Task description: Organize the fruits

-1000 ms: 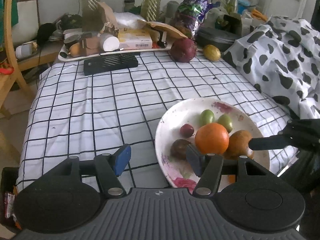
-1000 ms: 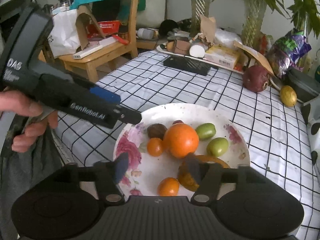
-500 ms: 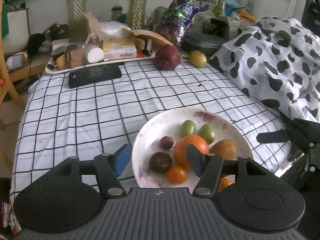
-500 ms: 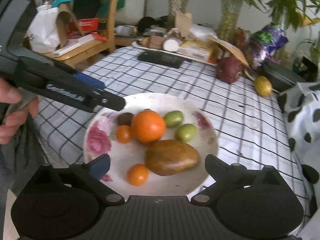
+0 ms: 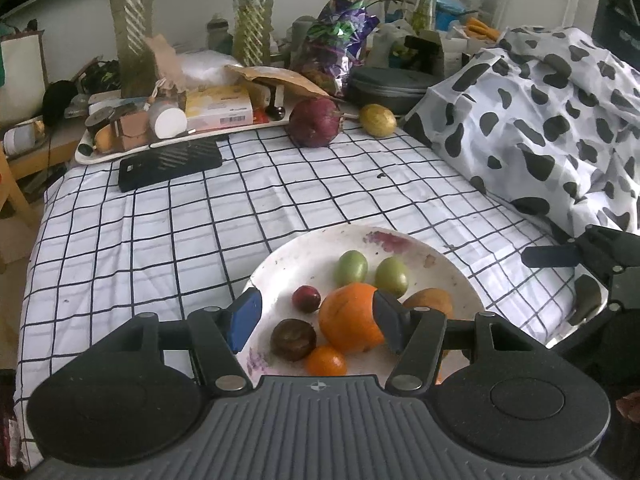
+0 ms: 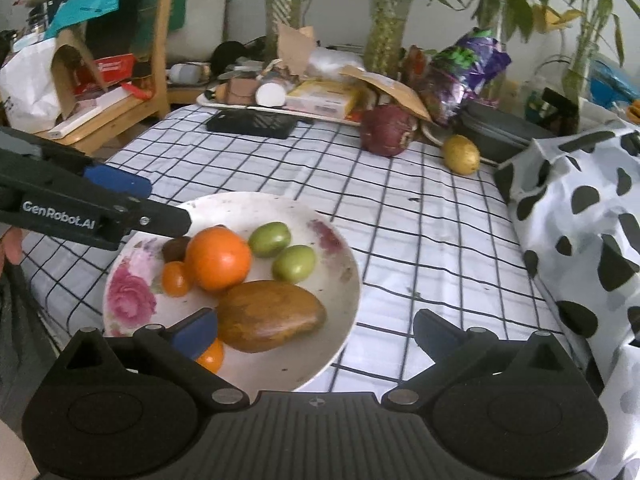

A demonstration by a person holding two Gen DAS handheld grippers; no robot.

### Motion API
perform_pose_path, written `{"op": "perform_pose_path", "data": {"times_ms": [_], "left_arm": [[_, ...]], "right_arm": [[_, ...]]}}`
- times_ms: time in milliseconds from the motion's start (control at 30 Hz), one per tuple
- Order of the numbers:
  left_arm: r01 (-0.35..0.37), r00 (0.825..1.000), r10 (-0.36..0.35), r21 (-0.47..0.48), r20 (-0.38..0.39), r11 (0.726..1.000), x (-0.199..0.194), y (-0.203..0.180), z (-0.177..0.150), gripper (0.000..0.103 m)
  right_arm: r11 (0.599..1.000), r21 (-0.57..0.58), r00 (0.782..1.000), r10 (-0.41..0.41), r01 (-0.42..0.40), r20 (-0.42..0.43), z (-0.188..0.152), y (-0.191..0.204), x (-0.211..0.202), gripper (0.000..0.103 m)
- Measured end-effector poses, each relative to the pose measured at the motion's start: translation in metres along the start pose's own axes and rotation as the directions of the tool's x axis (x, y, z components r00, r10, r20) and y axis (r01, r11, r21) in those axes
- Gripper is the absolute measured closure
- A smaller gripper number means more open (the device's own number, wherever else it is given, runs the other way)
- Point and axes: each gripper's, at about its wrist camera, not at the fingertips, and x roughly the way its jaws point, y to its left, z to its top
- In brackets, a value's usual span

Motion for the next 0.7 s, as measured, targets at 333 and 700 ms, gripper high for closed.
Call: {"op": "perform_pose_path", "data": {"times_ms": [333, 700], "left_arm": [[-0.016, 1.000, 0.016, 0.035, 0.001, 0.999, 0.007, -0.006, 0.006, 0.043], [-0.027, 0.999, 0.022, 0.114, 0.043, 0.993, 0.018, -0.010, 0.020, 0.043]], "right_arm": [[0.991, 0.116, 0.998, -0.066, 0.066, -0.006, 0.001, -0.023, 0.002, 0.000], [0.972, 0.185, 0.990, -0.144, 0.143, -0.007, 0.013, -0.048, 0.018, 0.000]]}}
